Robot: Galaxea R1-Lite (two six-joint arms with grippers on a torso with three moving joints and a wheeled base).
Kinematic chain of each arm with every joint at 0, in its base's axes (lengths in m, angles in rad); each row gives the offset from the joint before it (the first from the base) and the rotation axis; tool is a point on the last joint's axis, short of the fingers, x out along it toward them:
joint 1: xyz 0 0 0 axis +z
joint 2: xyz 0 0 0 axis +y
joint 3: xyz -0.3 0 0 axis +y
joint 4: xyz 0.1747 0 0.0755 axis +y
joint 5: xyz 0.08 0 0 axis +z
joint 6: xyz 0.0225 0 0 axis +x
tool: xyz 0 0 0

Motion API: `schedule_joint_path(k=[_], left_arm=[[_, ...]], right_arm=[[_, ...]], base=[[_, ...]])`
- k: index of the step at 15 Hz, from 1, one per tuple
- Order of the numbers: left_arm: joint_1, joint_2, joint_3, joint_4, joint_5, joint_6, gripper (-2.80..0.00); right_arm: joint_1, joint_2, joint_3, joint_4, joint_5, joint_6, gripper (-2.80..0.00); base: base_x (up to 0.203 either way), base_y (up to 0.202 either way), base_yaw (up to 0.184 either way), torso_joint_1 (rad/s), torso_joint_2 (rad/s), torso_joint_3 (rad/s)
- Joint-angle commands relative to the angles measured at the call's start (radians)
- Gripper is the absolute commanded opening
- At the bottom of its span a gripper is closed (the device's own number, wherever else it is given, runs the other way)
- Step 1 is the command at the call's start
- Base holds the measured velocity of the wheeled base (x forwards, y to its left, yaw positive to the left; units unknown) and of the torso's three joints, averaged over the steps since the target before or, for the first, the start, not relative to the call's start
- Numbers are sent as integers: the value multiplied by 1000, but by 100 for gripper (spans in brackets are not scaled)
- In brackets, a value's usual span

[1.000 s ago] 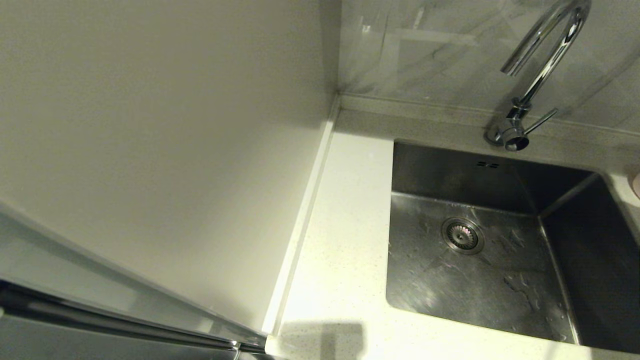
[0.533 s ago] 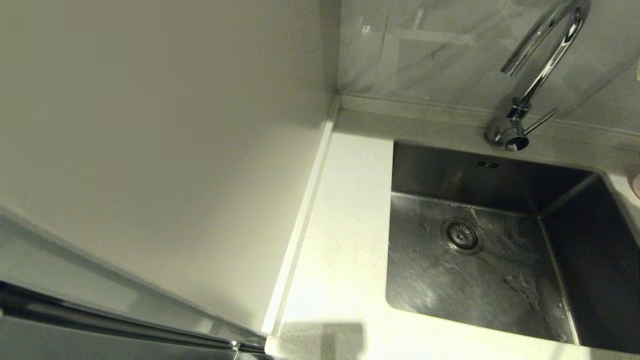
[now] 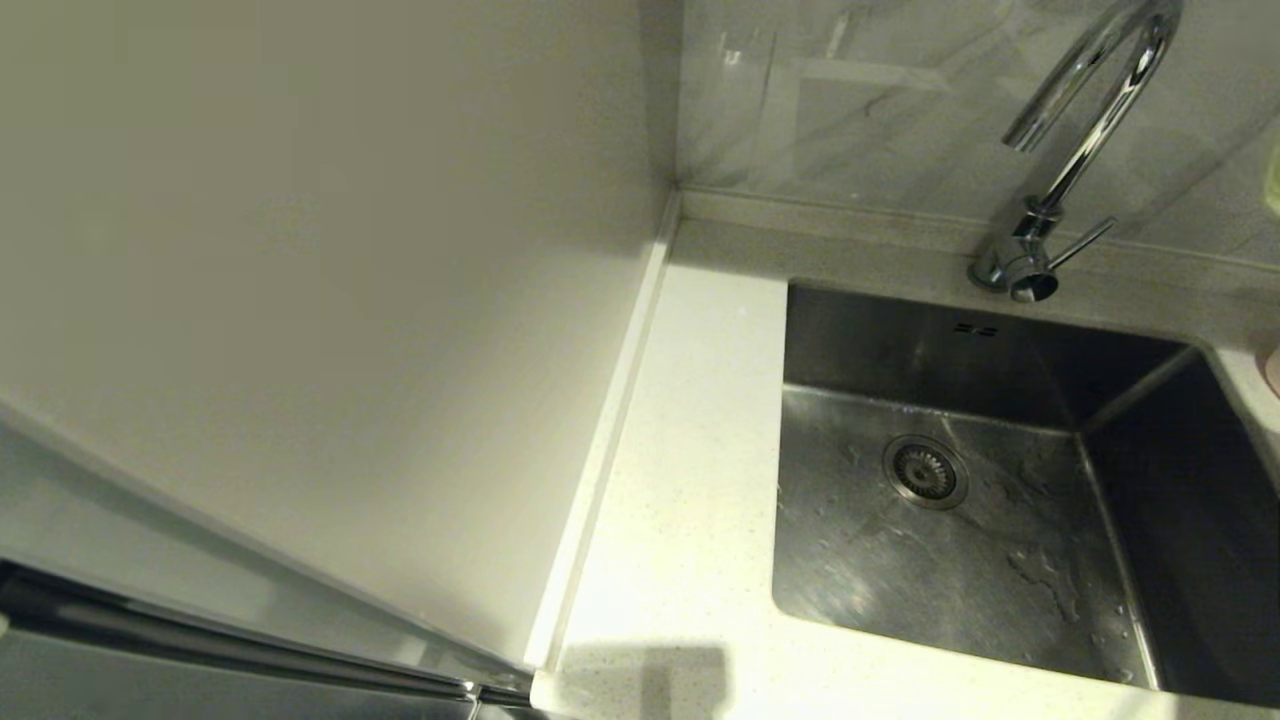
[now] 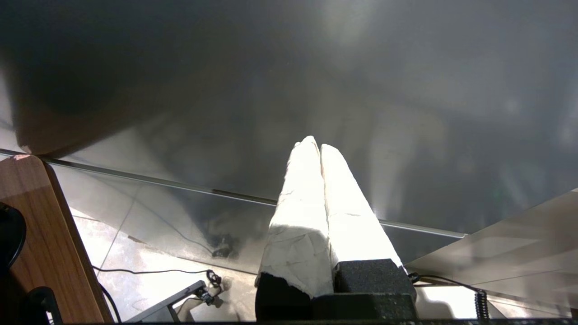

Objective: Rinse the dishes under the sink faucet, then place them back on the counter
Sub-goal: Put a bowl back to the table from the sink

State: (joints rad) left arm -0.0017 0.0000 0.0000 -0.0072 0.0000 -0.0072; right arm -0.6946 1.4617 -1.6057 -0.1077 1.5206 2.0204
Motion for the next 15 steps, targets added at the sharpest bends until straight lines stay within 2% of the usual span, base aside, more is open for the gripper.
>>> schedule_joint_path(k=[1, 2, 5, 6, 10, 12, 13, 15], left_arm=[[0, 0, 3, 0, 0, 0, -280], [0, 0, 3, 0, 0, 0, -280], [0, 0, 3, 0, 0, 0, -280], [0, 0, 3, 0, 0, 0, -280], [0, 0, 3, 0, 0, 0, -280], [0, 0, 3, 0, 0, 0, -280], [0, 0, 3, 0, 0, 0, -280], [0, 0, 3, 0, 0, 0, -280]], right_arm=[[4, -24, -8, 249, 9, 9, -280], [3, -36, -12, 149, 9, 9, -280], [-12, -70, -15, -365, 9, 8, -280], [-20, -78, -19, -434, 9, 10, -280], [-28, -93, -4, -348, 9, 41, -280], [-28, -101, -33, -346, 9, 157, -280], [-27, -103, -50, -345, 9, 263, -280], [-22, -103, -99, -350, 9, 577, -280]], base=[[0, 0, 0, 0, 0, 0], [0, 0, 0, 0, 0, 0], [0, 0, 0, 0, 0, 0], [0, 0, 0, 0, 0, 0], [0, 0, 0, 0, 0, 0], [0, 0, 0, 0, 0, 0], [0, 0, 0, 0, 0, 0], [0, 0, 0, 0, 0, 0]])
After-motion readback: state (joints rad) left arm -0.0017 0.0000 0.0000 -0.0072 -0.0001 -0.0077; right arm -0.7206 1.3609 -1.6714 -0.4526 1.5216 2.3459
